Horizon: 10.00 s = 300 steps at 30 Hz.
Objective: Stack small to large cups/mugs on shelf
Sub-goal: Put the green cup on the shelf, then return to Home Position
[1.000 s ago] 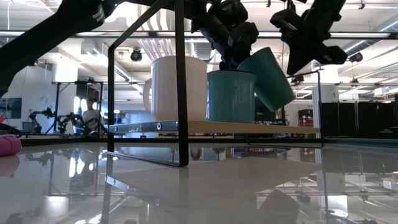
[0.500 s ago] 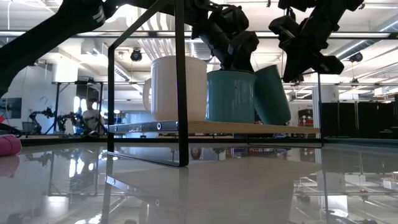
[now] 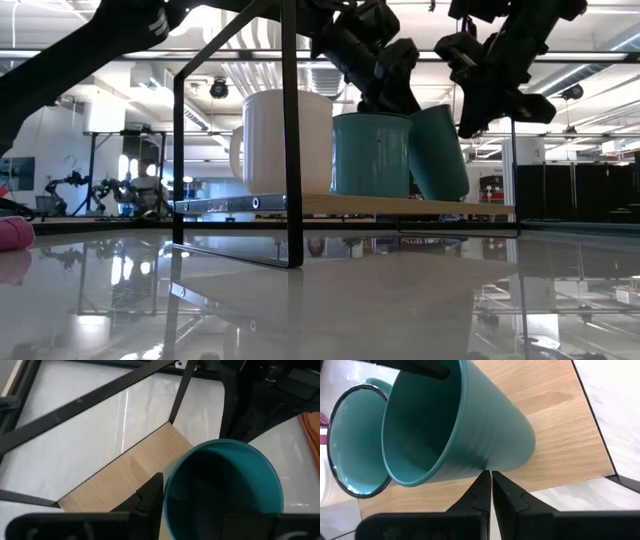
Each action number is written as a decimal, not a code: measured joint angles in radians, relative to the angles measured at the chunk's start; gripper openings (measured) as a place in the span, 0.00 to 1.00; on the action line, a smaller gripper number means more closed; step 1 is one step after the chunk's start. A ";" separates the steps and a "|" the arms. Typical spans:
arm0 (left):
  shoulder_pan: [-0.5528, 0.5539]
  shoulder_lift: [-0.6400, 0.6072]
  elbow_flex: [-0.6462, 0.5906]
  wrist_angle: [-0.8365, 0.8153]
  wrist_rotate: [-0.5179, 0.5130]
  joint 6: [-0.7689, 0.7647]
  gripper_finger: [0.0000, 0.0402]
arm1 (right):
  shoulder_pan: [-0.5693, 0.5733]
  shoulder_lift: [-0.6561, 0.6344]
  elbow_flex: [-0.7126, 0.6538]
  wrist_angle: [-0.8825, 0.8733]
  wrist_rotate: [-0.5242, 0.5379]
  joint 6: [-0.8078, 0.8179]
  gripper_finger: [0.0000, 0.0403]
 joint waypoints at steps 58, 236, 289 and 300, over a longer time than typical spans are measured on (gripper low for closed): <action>0.036 -0.001 -0.058 -0.065 -0.042 -0.028 0.19 | 0.013 -0.093 -0.044 -0.154 0.043 0.044 0.02; 0.130 -0.296 -0.185 -0.099 -0.068 0.118 0.19 | 0.206 -0.030 -0.044 0.207 0.276 0.020 0.02; -0.443 -2.262 -2.311 0.877 -0.631 -0.637 0.19 | 0.359 -1.132 -0.863 0.982 0.235 -0.764 0.02; -0.383 -2.213 -2.312 0.886 -0.702 -0.450 0.19 | 0.288 -1.116 -0.862 0.845 0.595 -0.879 0.02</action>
